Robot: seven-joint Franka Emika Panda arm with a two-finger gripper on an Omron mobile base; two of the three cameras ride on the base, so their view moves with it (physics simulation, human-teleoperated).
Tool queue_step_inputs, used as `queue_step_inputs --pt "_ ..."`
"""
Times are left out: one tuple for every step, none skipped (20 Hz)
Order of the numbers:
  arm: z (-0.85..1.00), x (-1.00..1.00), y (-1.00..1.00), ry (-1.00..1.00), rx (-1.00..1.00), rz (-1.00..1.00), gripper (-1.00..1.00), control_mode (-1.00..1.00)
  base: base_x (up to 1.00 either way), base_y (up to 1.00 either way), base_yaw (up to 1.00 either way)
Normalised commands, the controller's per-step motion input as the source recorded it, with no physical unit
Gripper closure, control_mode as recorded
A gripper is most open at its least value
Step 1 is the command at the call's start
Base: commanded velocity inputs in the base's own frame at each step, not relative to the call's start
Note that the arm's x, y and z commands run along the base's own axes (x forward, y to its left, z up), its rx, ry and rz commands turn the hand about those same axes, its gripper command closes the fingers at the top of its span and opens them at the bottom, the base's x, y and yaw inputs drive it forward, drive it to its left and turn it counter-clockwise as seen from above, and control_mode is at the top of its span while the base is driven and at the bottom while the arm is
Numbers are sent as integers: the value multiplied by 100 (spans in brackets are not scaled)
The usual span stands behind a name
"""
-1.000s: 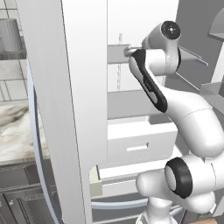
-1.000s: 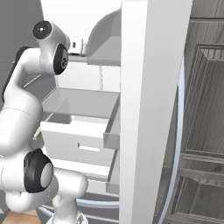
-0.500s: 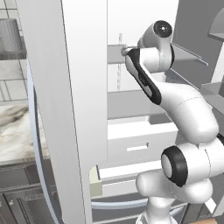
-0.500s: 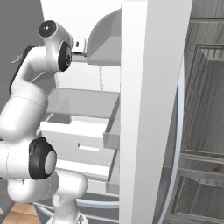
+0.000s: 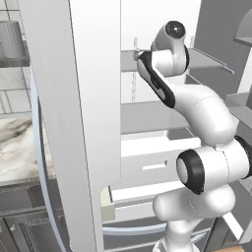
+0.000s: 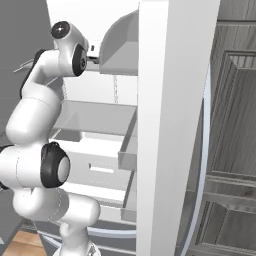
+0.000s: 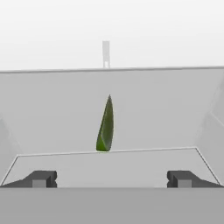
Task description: There is a bowl on the dining counter. Grab a lemon wedge from the fridge and place it in the bowl. Then get the liquor bottle and glass cup from the cabinet and place them next to the bowl.
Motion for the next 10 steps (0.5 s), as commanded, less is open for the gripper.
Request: queue_step_inputs --pt "-4 35 0 5 0 -2 -100 -100 0 0 0" --pt "-6 35 0 5 0 -1 -100 -100 0 0 0" --pt "-6 36 0 5 0 -1 -100 -100 0 0 0" --pt "-6 35 0 5 0 -1 -100 -100 0 0 0" --pt "-5 34 0 4 0 -1 -100 -100 0 0 0" --pt "-6 32 0 3 0 -1 -100 -100 0 0 0" --pt "-4 34 0 3 0 -1 -100 -100 0 0 0" --pt "-4 33 0 2 0 -1 -100 -100 0 0 0" --pt "-4 34 0 2 0 0 -100 -100 0 0 0" --pt "-4 32 0 1 0 0 -100 -100 0 0 0"
